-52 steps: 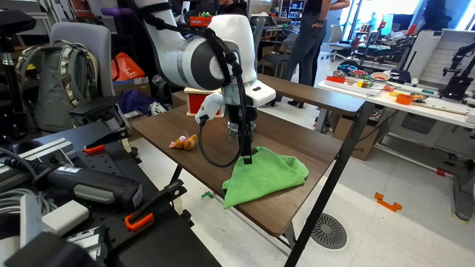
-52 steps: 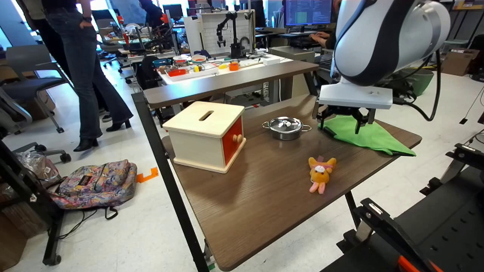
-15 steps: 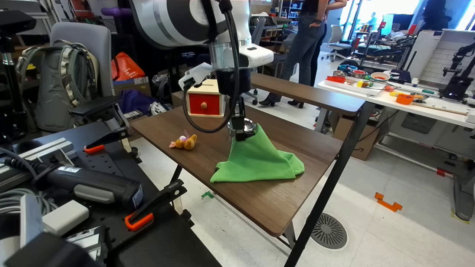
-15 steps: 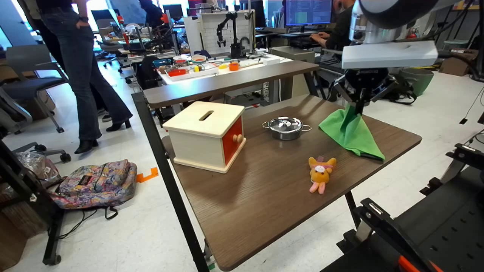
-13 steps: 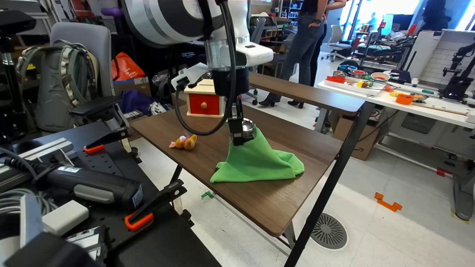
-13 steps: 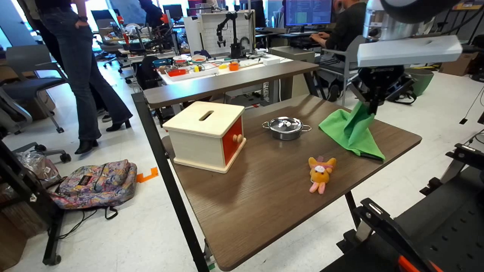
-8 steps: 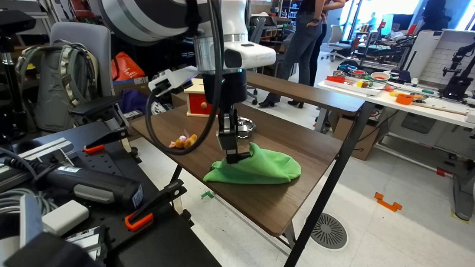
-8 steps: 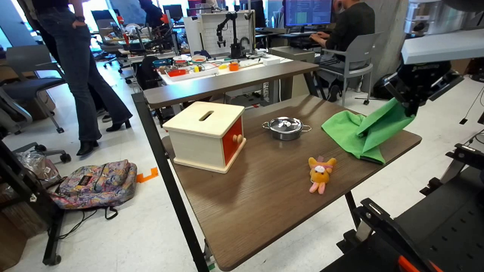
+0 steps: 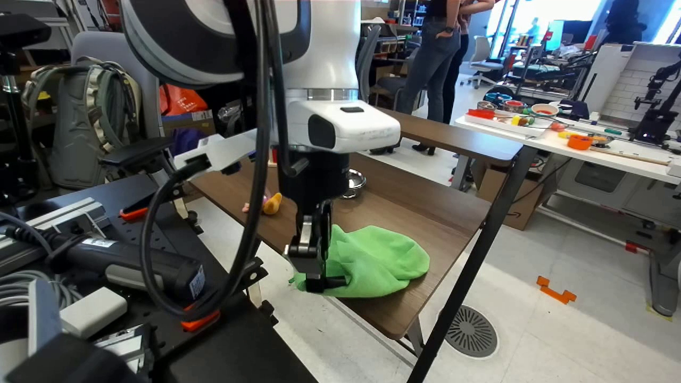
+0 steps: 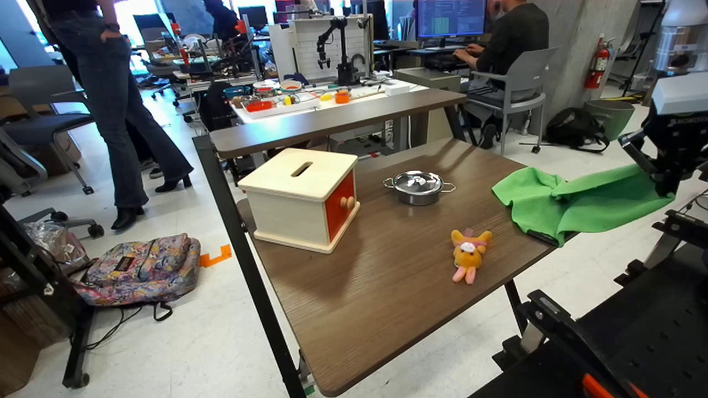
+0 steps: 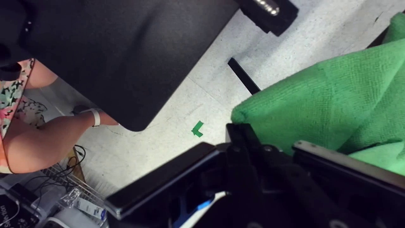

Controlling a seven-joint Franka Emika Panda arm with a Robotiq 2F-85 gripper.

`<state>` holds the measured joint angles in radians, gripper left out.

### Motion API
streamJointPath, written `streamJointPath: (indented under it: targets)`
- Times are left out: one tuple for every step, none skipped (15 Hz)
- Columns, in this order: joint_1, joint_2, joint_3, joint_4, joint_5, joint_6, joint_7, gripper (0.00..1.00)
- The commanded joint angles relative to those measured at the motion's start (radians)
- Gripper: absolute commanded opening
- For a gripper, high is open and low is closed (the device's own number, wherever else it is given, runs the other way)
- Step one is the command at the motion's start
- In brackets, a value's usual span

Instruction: Unfold the towel

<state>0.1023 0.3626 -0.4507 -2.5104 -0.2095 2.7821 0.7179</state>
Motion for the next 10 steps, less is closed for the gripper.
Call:
streamJointPath:
  targets:
    - [-0.028, 0.023, 0.005, 0.002, 0.003, -0.013, -0.023, 0.01]
    - [-0.029, 0.032, 0.003, 0.004, 0.003, -0.015, -0.022, 0.01]
    - [-0.031, 0.039, 0.006, 0.005, 0.006, -0.021, -0.027, 0.29]
    - [-0.03, 0.047, 0.006, 0.007, 0.007, -0.022, -0.028, 0.31]
    - [-0.026, 0.052, 0.005, 0.006, 0.007, -0.024, -0.027, 0.37]
    - [-0.027, 0.058, 0.007, 0.007, 0.01, -0.025, -0.031, 0.45]
    - [-0.024, 0.061, 0.005, 0.008, 0.009, -0.027, -0.03, 0.51]
    - [-0.022, 0.064, 0.005, 0.008, 0.01, -0.029, -0.031, 0.6]
    - [-0.022, 0.067, 0.006, 0.009, 0.011, -0.03, -0.032, 0.66]
    - [-0.021, 0.069, 0.006, 0.01, 0.011, -0.032, -0.033, 0.73]
